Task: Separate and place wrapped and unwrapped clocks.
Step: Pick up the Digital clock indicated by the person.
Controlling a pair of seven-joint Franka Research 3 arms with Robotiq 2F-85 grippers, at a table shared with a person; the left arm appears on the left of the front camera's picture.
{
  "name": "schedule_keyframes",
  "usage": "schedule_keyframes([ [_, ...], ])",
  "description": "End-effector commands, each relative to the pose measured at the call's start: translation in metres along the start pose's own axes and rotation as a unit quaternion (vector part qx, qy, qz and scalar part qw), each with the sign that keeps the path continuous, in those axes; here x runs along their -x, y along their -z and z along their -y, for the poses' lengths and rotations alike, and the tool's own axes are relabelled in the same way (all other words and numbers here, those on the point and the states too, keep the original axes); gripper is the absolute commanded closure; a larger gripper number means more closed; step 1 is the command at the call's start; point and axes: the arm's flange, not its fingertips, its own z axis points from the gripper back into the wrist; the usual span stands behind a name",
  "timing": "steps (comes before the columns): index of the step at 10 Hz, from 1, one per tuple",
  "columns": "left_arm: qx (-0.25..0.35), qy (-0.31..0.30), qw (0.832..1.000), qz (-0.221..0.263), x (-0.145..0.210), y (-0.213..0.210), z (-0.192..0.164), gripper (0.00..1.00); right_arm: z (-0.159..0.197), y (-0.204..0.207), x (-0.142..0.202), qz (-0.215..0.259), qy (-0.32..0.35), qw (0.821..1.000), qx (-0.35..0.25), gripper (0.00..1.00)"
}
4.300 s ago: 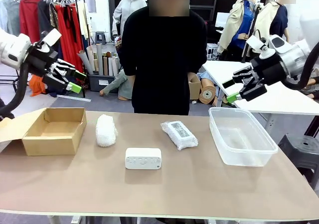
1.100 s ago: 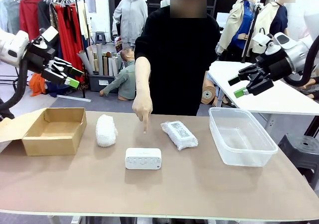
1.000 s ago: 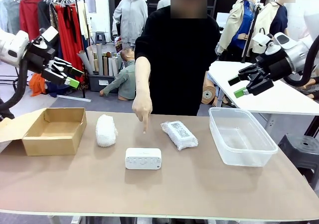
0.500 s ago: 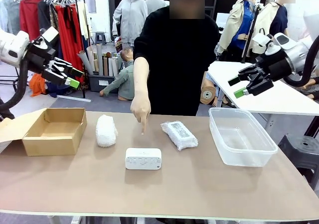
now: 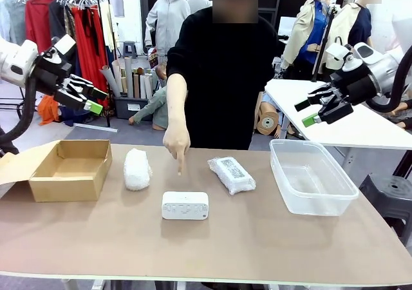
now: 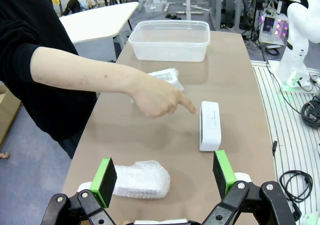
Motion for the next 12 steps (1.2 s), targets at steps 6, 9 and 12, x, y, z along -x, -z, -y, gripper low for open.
schedule_keyframes([
  [6,0.001,0.001,1.000,0.001,-0.0002,0.0000,0.0002,0.00,-0.0002,0.0004,-0.0005,0.001,-0.001,1.000,-0.002,0.00],
  [9,0.001,0.001,1.000,0.001,-0.0002,0.0000,0.0002,0.00,-0.0002,0.0004,-0.0005,0.001,-0.001,1.000,-0.002,0.00],
  [12,0.001,0.001,1.000,0.001,-0.0002,0.0000,0.0002,0.00,-0.0002,0.0004,-0.0005,0.001,-0.001,1.000,-0.002,0.00],
])
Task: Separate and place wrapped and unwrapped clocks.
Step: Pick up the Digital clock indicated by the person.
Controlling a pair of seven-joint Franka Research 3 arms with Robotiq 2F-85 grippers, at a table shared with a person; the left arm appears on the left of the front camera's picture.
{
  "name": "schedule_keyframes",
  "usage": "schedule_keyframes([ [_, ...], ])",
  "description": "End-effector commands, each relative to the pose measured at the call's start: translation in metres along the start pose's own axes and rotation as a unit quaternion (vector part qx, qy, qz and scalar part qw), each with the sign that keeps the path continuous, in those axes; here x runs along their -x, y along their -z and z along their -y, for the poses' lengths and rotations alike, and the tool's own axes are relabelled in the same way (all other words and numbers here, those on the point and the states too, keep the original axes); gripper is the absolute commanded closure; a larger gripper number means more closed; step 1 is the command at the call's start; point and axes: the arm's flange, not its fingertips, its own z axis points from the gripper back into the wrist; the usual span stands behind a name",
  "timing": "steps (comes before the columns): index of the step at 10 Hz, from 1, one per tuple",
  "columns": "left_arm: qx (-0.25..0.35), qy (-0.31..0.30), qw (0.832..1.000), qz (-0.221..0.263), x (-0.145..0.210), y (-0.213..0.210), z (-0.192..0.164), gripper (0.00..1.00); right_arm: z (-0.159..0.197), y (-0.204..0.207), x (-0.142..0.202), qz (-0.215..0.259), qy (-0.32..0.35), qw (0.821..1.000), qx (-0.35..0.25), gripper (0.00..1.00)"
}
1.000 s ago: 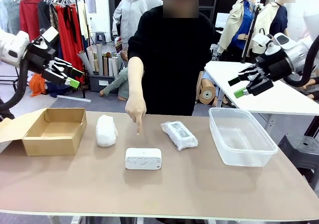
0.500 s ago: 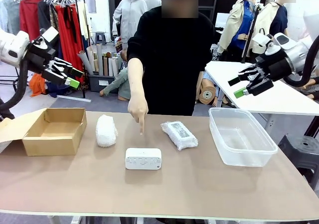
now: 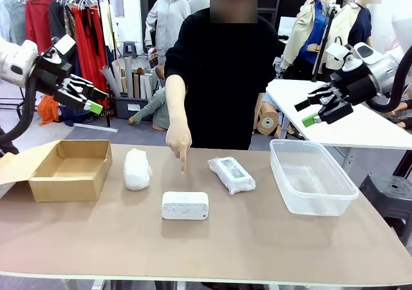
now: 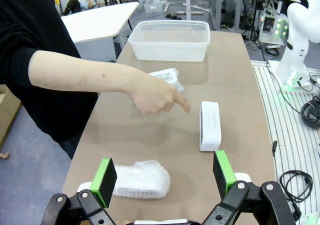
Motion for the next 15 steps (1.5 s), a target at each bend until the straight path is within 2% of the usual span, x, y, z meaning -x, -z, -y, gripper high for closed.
schedule_keyframes([
  [1,0.001,0.001,1.000,0.001,0.000,0.000,0.000,0.00,0.000,0.000,-0.001,0.001,-0.001,1.000,-0.002,0.00],
  [12,0.001,0.001,1.000,0.001,0.000,0.000,0.000,0.00,0.000,0.000,0.000,0.000,0.000,1.000,0.000,0.00],
  [13,0.001,0.001,1.000,0.001,0.000,0.000,0.000,0.00,-0.008,0.003,-0.012,-0.009,-0.001,1.000,-0.023,0.00],
  [15,0.001,0.001,1.000,0.001,0.000,0.000,0.000,0.00,-0.042,0.028,-0.035,-0.062,-0.002,0.997,-0.043,0.00],
])
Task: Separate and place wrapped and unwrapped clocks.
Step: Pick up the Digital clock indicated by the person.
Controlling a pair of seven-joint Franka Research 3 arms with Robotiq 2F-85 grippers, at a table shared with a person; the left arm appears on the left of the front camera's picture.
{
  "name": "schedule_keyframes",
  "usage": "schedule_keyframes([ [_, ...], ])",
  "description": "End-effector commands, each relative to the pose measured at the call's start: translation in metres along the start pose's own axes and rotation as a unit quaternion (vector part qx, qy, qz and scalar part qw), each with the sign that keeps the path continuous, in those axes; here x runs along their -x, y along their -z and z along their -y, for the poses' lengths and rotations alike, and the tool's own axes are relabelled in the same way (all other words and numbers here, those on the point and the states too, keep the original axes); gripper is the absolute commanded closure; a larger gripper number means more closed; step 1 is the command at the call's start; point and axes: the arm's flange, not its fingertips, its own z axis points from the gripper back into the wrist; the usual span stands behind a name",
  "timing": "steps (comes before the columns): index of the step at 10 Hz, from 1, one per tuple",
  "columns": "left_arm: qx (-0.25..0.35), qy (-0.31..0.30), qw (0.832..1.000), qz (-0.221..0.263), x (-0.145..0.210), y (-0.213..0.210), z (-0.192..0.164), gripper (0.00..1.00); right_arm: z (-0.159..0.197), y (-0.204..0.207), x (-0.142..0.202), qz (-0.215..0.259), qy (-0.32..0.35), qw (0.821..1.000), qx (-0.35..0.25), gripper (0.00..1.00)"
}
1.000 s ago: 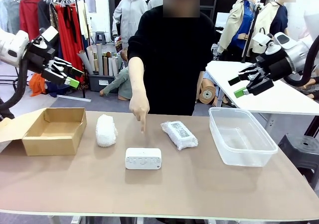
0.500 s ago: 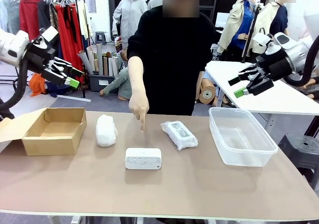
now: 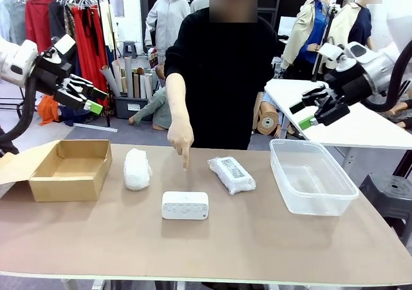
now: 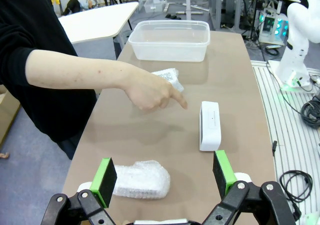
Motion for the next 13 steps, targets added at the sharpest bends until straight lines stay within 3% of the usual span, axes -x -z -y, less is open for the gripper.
schedule_keyframes([
  [1,0.001,0.001,1.000,0.001,0.000,0.000,0.000,0.00,-0.033,0.016,-0.031,-0.062,0.004,0.998,-0.030,0.00],
  [5,0.001,0.001,1.000,0.001,0.000,0.000,0.000,0.00,-0.070,0.070,-0.075,-0.114,0.022,0.993,-0.024,0.00],
  [7,0.001,0.001,1.000,0.001,0.000,0.000,0.000,0.00,-0.072,0.099,-0.091,-0.170,0.034,0.985,-0.018,0.00],
  [10,0.001,0.001,1.000,0.001,0.000,0.000,0.000,0.00,-0.063,0.154,-0.103,-0.230,0.003,0.973,-0.026,0.00],
  [11,0.001,0.001,1.000,0.001,0.000,0.000,0.000,0.00,-0.058,0.170,-0.102,-0.268,-0.038,0.962,0.017,0.00],
  [13,0.001,0.001,1.000,0.001,0.000,0.000,0.000,0.00,-0.059,0.192,-0.105,-0.274,-0.056,0.960,0.016,0.00],
])
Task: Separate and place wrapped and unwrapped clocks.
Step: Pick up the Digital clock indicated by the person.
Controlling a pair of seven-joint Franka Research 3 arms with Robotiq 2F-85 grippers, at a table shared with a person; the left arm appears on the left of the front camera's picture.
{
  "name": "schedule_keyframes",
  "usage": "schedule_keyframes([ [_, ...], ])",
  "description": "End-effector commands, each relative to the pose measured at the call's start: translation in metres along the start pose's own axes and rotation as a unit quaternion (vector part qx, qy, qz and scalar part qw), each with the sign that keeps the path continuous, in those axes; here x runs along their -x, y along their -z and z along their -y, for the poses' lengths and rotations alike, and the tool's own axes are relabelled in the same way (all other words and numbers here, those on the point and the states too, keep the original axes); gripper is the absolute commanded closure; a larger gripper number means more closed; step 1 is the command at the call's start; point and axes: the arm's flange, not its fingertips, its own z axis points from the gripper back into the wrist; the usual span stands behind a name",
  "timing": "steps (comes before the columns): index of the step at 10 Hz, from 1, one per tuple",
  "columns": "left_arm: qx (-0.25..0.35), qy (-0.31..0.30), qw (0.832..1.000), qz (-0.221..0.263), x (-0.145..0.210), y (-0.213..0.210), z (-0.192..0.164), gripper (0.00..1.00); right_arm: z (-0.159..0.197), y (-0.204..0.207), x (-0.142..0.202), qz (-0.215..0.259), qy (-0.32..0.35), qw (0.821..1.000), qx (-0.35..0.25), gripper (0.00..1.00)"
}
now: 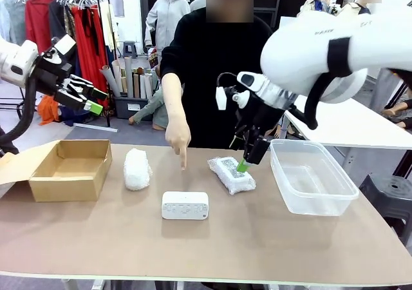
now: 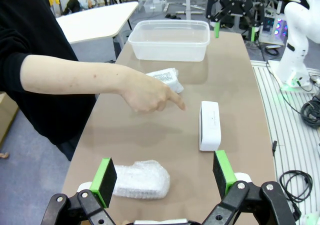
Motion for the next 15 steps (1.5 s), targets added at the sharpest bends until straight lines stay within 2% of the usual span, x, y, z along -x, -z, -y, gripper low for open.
schedule_keyframes([
  [1,0.000,0.002,1.000,0.001,-0.001,-0.001,0.000,0.00,0.002,0.015,-0.020,-0.012,0.011,0.999,0.038,0.00],
  [3,0.000,0.002,1.000,0.001,-0.001,-0.001,0.000,0.00,0.007,0.034,-0.031,-0.010,0.013,0.999,0.044,0.00],
  [4,0.000,0.002,1.000,0.001,-0.001,-0.001,0.000,0.00,0.006,0.034,-0.031,-0.013,0.020,0.999,0.028,0.00],
  [5,0.000,0.002,1.000,0.001,-0.001,-0.001,0.000,0.00,0.002,0.019,-0.028,0.004,0.011,1.000,0.005,0.00],
  [6,0.000,0.002,1.000,0.001,-0.001,-0.001,0.000,0.00,0.003,0.034,-0.027,-0.002,0.001,1.000,0.024,0.00],
  [10,0.000,0.002,1.000,0.001,-0.001,-0.001,0.000,0.00,0.003,0.035,-0.027,-0.002,0.004,1.000,0.018,0.00],
  [12,0.000,0.002,1.000,0.001,-0.001,-0.001,0.000,0.00,0.014,0.072,-0.038,-0.027,0.008,0.999,0.019,0.00],
  [15,0.000,0.002,1.000,0.001,-0.001,-0.001,0.000,0.00,0.027,0.104,-0.059,-0.056,-0.008,0.998,0.009,0.00],
])
